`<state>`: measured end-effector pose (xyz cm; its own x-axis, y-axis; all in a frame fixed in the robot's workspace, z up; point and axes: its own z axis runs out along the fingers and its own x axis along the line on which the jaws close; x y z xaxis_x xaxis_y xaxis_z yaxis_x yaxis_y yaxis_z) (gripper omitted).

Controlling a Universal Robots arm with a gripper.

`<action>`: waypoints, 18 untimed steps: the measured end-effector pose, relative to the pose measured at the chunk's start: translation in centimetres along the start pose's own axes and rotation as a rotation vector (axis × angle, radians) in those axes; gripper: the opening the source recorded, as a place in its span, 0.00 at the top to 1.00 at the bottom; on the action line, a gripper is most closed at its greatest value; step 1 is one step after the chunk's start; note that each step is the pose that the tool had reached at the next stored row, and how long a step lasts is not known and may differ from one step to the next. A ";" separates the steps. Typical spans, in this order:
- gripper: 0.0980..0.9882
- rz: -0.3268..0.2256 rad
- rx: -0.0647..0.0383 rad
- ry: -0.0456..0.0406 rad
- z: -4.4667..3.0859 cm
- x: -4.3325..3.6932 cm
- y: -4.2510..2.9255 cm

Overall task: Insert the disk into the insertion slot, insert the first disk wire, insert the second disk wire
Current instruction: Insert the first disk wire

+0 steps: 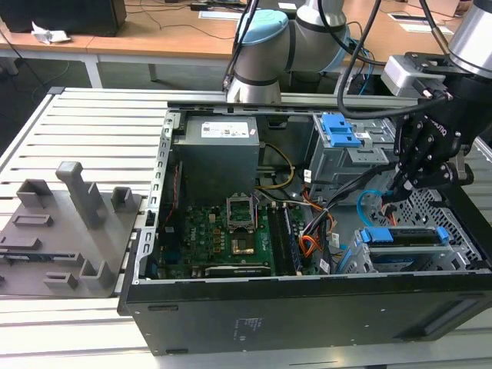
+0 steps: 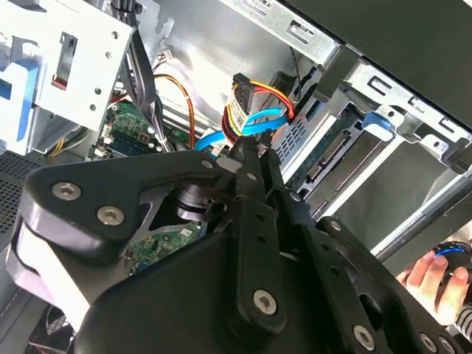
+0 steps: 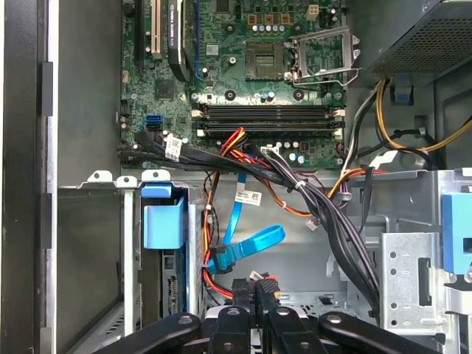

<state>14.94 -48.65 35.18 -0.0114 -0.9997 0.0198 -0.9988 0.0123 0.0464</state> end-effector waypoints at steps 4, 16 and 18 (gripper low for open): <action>0.93 0.000 0.000 0.0001 0.00 -0.01 -0.13; 0.93 0.000 0.000 0.0001 0.02 2.44 -0.80; 0.93 0.000 0.000 0.0003 0.02 2.85 -0.80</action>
<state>15.70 -51.51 35.18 -0.0114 -0.9997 0.0201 -0.9988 0.0123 0.0466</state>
